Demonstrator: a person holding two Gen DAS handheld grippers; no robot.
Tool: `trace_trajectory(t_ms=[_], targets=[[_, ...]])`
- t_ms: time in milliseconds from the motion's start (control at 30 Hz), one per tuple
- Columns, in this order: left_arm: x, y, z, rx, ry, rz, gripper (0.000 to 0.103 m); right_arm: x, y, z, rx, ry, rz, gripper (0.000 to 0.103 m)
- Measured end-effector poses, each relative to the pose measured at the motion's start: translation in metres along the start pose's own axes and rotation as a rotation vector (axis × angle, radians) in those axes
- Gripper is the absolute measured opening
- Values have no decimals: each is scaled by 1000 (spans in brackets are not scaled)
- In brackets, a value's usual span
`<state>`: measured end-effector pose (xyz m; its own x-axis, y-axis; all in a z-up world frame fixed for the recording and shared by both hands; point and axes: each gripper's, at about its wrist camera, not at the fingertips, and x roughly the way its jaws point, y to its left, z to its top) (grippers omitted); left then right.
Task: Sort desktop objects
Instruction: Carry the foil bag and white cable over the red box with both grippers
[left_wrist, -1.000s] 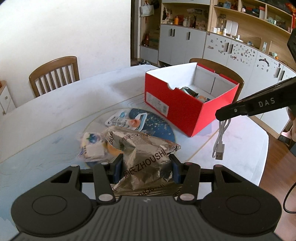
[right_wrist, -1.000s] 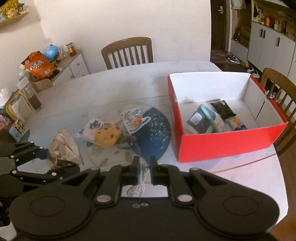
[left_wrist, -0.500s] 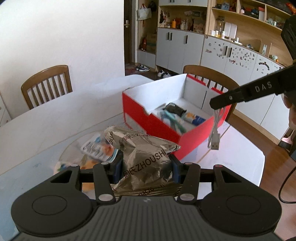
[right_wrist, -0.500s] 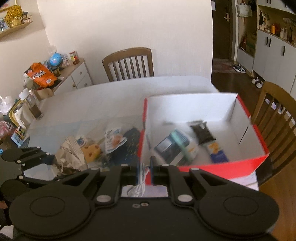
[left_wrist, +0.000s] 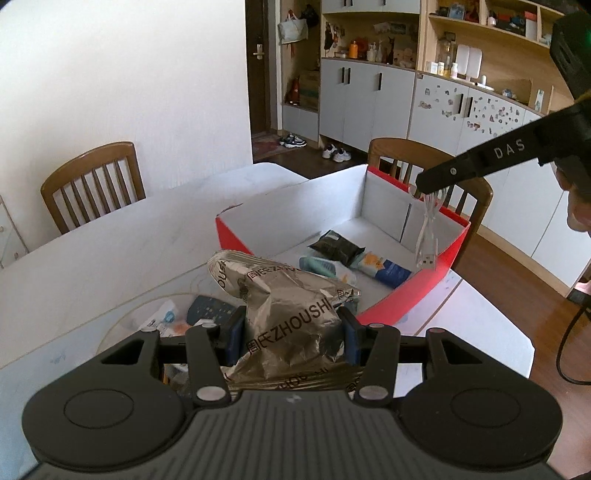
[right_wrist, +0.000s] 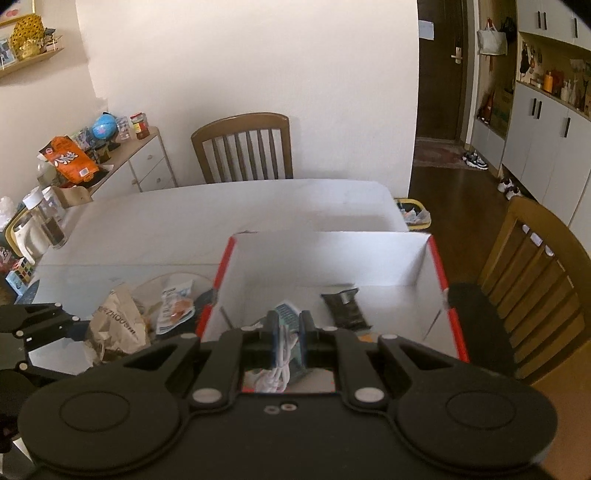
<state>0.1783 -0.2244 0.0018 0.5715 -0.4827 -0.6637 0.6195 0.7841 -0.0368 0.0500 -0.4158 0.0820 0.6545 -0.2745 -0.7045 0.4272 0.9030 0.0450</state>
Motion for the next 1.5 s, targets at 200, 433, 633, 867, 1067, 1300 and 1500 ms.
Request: trace_trajectory(t_ms=[200, 433, 633, 867, 1067, 1300, 1500], targets=[[15, -17, 20, 31, 6, 6, 50, 1, -25, 8, -4, -18, -1, 10], [41, -29, 40, 50, 29, -19, 50, 12, -53, 10, 9, -5, -5, 10], [70, -41, 55, 88, 79, -67, 50, 25, -70, 11, 6, 14, -14, 10], [111, -57, 68, 121, 176, -153, 50, 50, -82, 14, -18, 66, -27, 10], [147, -63, 77, 160, 262, -201, 50, 72, -92, 10, -22, 115, -32, 10], [181, -65, 84, 144, 341, -231, 50, 91, -97, 7, -41, 163, -31, 10], [203, -63, 87, 167, 390, -237, 50, 103, -102, 4, -41, 191, -28, 10]])
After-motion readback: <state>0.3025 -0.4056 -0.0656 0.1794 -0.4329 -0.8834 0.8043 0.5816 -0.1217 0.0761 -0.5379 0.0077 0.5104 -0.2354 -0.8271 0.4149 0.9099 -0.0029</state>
